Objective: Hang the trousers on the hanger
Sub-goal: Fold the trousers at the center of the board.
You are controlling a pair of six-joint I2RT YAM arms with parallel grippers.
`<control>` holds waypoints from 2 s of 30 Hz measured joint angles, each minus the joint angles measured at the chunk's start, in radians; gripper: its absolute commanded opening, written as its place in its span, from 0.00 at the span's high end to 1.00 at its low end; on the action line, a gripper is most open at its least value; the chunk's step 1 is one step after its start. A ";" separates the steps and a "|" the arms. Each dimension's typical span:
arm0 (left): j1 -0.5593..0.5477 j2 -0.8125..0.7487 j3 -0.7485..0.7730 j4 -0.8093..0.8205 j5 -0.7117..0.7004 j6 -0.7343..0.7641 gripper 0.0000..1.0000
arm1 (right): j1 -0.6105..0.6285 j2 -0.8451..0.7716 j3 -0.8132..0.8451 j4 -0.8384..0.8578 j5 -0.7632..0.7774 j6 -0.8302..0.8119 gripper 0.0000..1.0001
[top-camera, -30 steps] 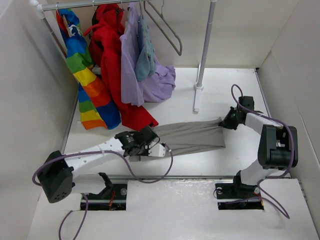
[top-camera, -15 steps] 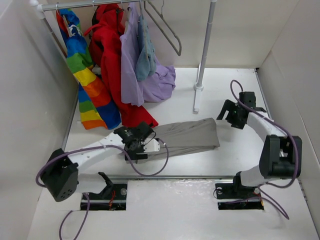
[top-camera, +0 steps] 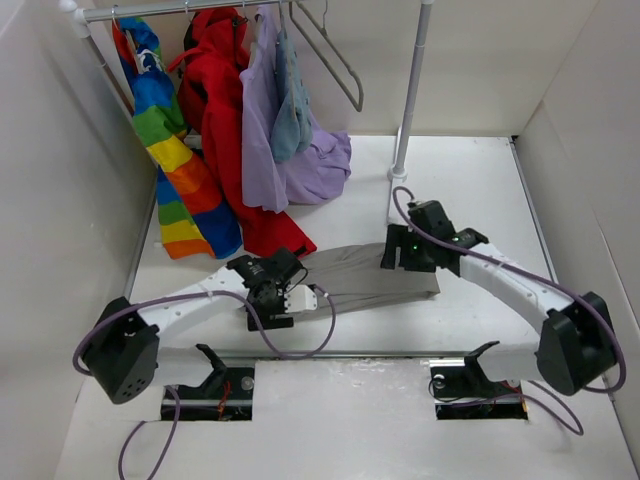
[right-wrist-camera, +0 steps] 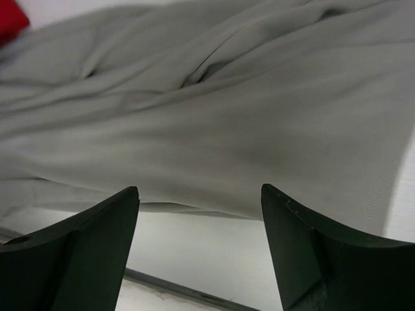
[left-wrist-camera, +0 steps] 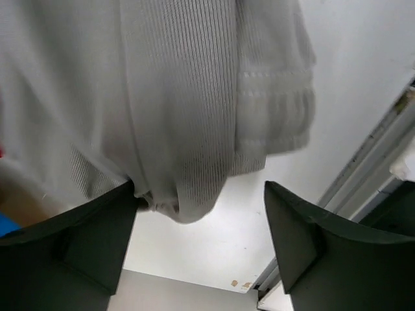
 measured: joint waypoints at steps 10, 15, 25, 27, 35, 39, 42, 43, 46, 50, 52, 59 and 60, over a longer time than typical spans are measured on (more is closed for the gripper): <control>0.045 0.079 -0.035 0.119 -0.039 -0.049 1.00 | 0.116 0.135 -0.040 0.016 0.013 0.065 0.22; 0.054 0.041 -0.031 0.115 -0.034 -0.058 1.00 | 0.181 0.210 -0.036 0.016 0.072 0.037 0.46; 0.059 -0.126 0.156 -0.011 0.074 -0.026 1.00 | 0.164 0.211 -0.031 0.015 0.086 0.017 1.00; 0.056 -0.131 0.162 -0.043 0.105 -0.011 1.00 | 0.142 0.195 -0.034 0.008 0.079 0.017 1.00; -0.015 -0.048 0.062 -0.114 0.124 0.040 0.35 | 0.106 0.105 -0.047 -0.035 0.060 0.000 0.70; -0.042 -0.007 0.046 -0.142 0.124 0.052 0.29 | 0.101 0.132 -0.047 -0.058 0.033 -0.032 0.34; -0.047 -0.011 0.047 -0.151 0.124 0.057 0.29 | 0.084 0.124 -0.047 -0.080 0.022 -0.037 0.34; -0.047 -0.019 0.050 -0.157 0.124 0.058 0.27 | 0.071 0.108 -0.047 -0.089 0.020 -0.040 0.31; -0.035 -0.068 0.077 -0.173 0.125 0.058 0.24 | 0.029 0.037 -0.036 -0.125 0.014 -0.050 0.23; 0.025 -0.139 0.149 -0.171 0.147 0.062 0.14 | -0.024 -0.039 0.035 -0.173 0.000 -0.063 0.11; 0.047 -0.156 0.177 -0.152 0.159 0.054 0.12 | -0.065 -0.054 0.074 -0.174 -0.015 -0.070 0.11; 0.051 0.029 0.201 0.018 0.101 -0.078 0.12 | -0.341 0.074 0.134 -0.112 -0.051 -0.130 0.22; 0.051 0.072 0.199 0.048 0.078 -0.094 0.14 | -0.356 0.113 0.137 -0.101 -0.052 -0.139 0.26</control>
